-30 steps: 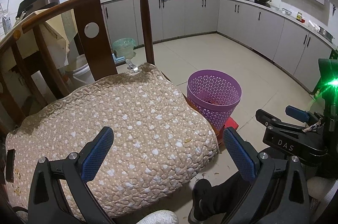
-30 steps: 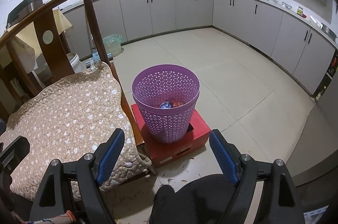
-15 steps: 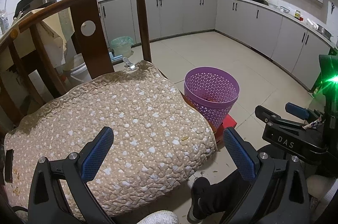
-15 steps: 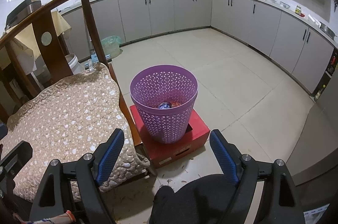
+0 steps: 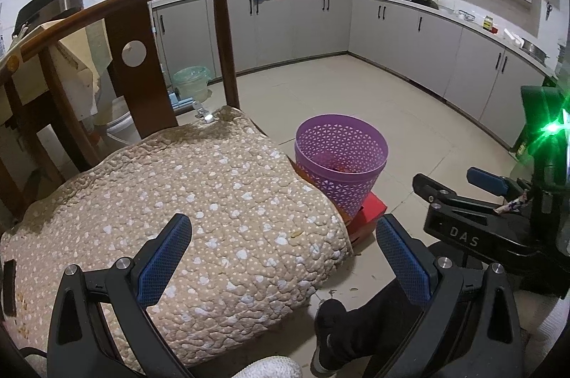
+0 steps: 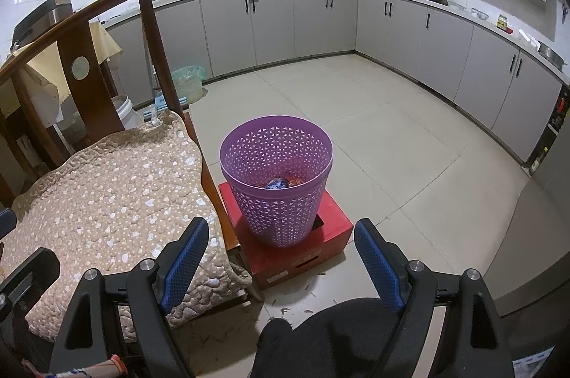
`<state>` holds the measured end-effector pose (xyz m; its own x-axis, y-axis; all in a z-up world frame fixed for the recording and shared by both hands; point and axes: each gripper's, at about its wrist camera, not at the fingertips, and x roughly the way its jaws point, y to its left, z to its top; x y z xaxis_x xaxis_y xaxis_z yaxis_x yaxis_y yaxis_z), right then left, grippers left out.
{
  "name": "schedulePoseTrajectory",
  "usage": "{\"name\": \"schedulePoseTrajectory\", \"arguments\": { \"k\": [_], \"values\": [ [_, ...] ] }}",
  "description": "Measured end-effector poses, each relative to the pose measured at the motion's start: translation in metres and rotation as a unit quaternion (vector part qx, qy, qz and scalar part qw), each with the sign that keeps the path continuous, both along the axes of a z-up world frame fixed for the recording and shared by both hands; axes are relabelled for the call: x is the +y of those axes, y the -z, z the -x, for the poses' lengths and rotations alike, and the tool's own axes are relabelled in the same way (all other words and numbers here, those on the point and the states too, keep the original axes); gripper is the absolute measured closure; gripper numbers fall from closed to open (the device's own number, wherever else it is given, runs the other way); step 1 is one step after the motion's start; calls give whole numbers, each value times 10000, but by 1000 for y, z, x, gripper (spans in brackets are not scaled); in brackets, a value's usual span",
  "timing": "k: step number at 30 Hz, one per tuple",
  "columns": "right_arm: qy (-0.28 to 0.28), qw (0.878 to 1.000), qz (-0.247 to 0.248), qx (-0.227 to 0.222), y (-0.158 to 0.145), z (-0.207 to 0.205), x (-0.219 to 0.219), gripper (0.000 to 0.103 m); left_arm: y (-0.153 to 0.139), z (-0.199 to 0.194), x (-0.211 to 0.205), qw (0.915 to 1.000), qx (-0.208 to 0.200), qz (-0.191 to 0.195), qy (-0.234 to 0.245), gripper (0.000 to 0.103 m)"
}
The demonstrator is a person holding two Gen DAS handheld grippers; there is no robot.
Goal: Collect trash
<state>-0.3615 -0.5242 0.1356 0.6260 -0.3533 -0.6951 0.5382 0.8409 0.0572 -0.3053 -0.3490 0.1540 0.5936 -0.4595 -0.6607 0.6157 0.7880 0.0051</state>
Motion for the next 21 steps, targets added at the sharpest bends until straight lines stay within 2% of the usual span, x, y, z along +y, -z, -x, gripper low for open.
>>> {"name": "schedulePoseTrajectory", "arguments": {
  "k": [14,17,21],
  "values": [
    [147,9999,5,18,4,6,-9,15,5,-1,-7,9991,334,110,221,0],
    [160,9999,-19,-25,4,7,-12,15,4,-1,-8,9996,203,63,159,0],
    [172,9997,25,-152,2,11,-12,15,-5,3,-8,9995,-312,92,-49,0]
  ]
}}
